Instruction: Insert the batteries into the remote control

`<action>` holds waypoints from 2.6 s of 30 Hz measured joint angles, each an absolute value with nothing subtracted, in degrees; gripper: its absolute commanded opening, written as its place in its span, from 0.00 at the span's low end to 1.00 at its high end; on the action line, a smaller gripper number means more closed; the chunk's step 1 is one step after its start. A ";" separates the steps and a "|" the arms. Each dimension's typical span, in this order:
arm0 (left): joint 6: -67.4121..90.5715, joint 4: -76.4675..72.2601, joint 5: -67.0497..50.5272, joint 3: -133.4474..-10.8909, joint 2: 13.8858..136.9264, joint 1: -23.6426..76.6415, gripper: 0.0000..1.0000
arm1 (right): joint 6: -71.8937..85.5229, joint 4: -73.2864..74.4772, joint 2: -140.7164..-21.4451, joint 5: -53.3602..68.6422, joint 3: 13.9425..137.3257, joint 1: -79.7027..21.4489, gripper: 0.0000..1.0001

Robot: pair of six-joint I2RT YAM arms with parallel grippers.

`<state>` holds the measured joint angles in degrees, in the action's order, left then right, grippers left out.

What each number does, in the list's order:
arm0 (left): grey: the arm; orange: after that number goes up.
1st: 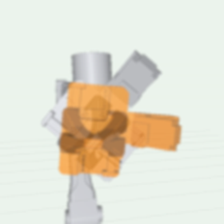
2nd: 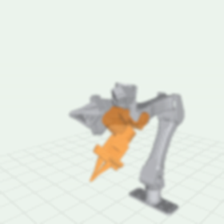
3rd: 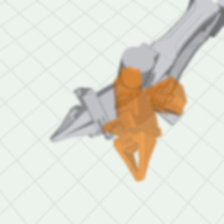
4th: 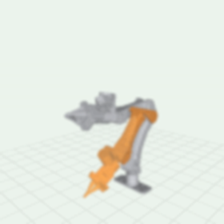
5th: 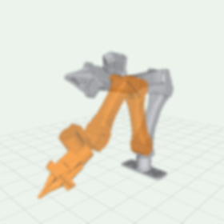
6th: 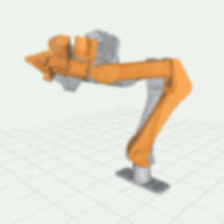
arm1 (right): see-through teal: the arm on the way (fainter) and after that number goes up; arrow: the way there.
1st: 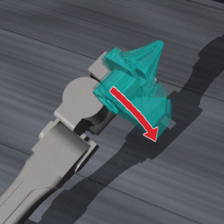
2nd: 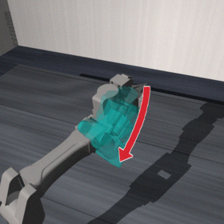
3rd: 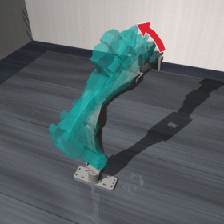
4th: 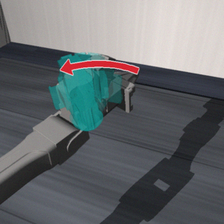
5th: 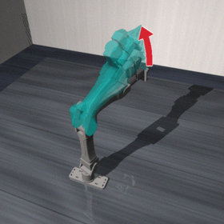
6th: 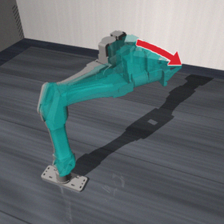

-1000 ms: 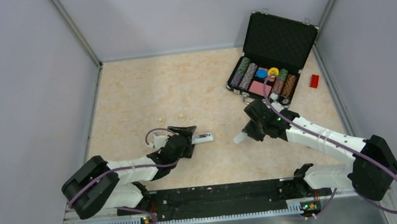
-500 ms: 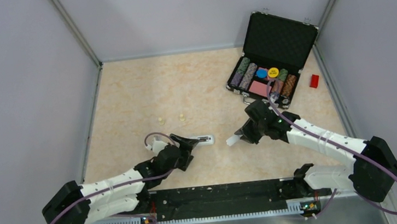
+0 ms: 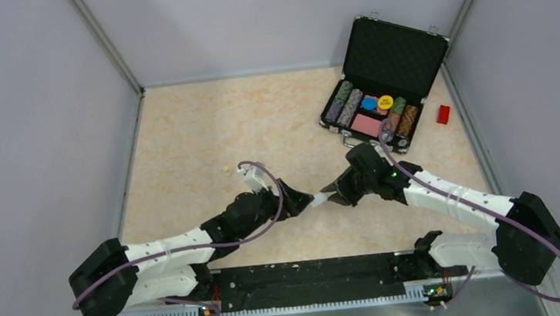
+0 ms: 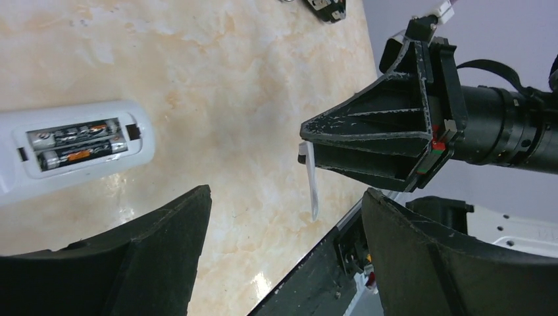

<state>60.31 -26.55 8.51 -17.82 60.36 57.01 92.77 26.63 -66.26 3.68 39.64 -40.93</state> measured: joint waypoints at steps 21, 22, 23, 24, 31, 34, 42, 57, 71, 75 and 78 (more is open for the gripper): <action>58.06 -31.77 2.33 -23.11 71.26 58.43 0.20 | 98.10 21.89 -66.26 8.29 36.64 -40.93 0.05; 58.22 -31.79 2.24 -23.11 71.55 58.43 0.15 | 98.24 21.87 -66.26 8.27 36.53 -40.93 0.05; 58.39 -31.79 2.15 -23.11 71.66 58.43 0.10 | 98.37 21.80 -66.26 8.29 36.38 -40.93 0.08; 58.50 -31.75 2.13 -23.11 71.68 58.43 0.05 | 98.69 21.85 -66.26 8.32 36.29 -40.93 0.13; 58.50 -30.28 2.15 -23.46 71.66 58.35 0.00 | 96.51 21.65 -65.95 7.90 36.32 -40.91 0.69; 58.15 -27.00 1.08 -24.77 71.33 57.78 0.00 | 88.12 21.47 -63.94 7.49 36.53 -40.69 0.68; 57.54 -16.86 -20.01 -27.24 63.81 43.86 0.00 | 44.27 19.99 -57.19 11.57 44.07 -40.69 0.65; 63.59 -18.17 -47.42 -30.74 59.72 31.14 0.00 | 41.39 -0.78 -55.46 16.58 39.22 -41.47 0.61; 71.85 -27.81 -49.60 -27.29 59.48 28.16 0.00 | 61.73 -22.46 -58.70 22.55 30.06 -41.47 0.57; 73.52 -30.13 -49.60 -26.81 59.51 27.97 0.00 | 64.16 -25.50 -59.57 23.70 29.23 -41.47 0.44; 74.13 -31.03 -49.54 -26.74 59.51 27.79 0.00 | 65.39 -27.53 -60.64 24.53 29.15 -41.47 0.32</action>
<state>74.13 -31.03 -49.54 -26.74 59.51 27.79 65.39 -27.53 -60.64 24.53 29.15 -41.47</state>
